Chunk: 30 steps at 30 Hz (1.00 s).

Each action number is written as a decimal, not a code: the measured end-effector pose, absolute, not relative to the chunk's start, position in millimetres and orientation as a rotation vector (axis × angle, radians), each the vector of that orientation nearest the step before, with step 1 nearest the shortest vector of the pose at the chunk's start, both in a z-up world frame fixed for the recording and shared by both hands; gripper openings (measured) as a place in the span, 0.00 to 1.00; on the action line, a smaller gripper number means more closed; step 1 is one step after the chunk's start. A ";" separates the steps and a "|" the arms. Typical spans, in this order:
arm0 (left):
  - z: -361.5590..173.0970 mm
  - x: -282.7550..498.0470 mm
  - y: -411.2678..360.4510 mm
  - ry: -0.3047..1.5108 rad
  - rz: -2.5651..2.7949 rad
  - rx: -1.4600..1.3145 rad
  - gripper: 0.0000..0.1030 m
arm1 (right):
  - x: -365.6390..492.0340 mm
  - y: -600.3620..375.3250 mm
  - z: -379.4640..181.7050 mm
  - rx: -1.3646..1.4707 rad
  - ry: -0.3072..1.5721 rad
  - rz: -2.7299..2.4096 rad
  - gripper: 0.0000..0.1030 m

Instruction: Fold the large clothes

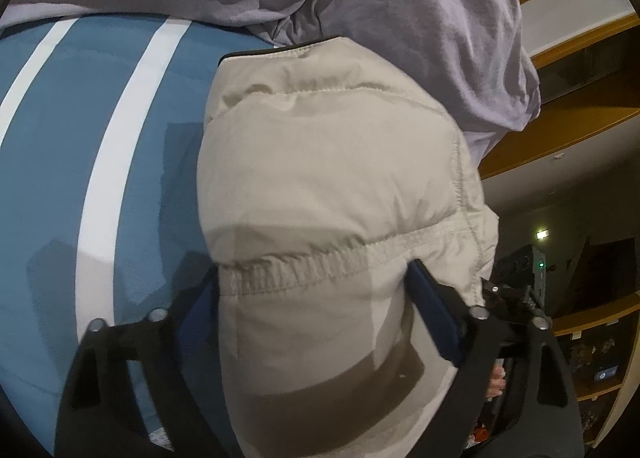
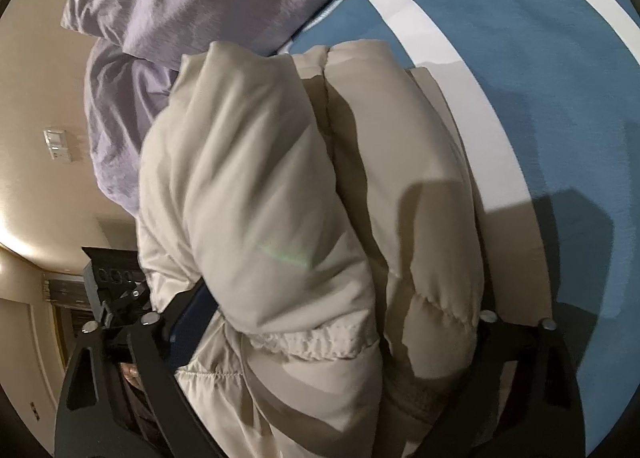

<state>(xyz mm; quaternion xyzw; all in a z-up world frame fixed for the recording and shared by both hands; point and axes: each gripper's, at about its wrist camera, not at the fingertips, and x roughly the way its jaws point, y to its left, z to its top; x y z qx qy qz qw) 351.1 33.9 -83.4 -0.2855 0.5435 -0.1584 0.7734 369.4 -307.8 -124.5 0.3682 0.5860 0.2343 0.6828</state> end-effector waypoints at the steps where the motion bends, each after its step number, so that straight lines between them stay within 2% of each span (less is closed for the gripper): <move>1: -80.8 350.7 35.5 1.171 -0.345 -0.622 0.76 | 369.0 -307.7 -123.4 0.830 1.307 0.533 0.83; 4: -71.1 352.9 43.4 1.148 -0.344 -0.625 0.67 | 370.7 -303.6 -119.6 0.842 1.281 0.557 0.72; 12: -50.6 370.8 89.9 1.099 -0.257 -0.619 0.65 | 397.2 -253.9 -112.2 0.861 1.261 0.605 0.64; 24: -42.5 392.1 155.9 1.070 -0.103 -0.563 0.66 | 418.9 -199.1 -113.1 0.887 1.282 0.630 0.63; 26: -47.6 390.9 156.9 1.073 -0.087 -0.546 0.70 | 416.0 -201.2 -114.2 0.901 1.285 0.625 0.63; 30: -46.2 386.9 149.6 1.061 -0.024 -0.451 0.77 | 409.5 -205.2 -107.5 0.862 1.288 0.580 0.71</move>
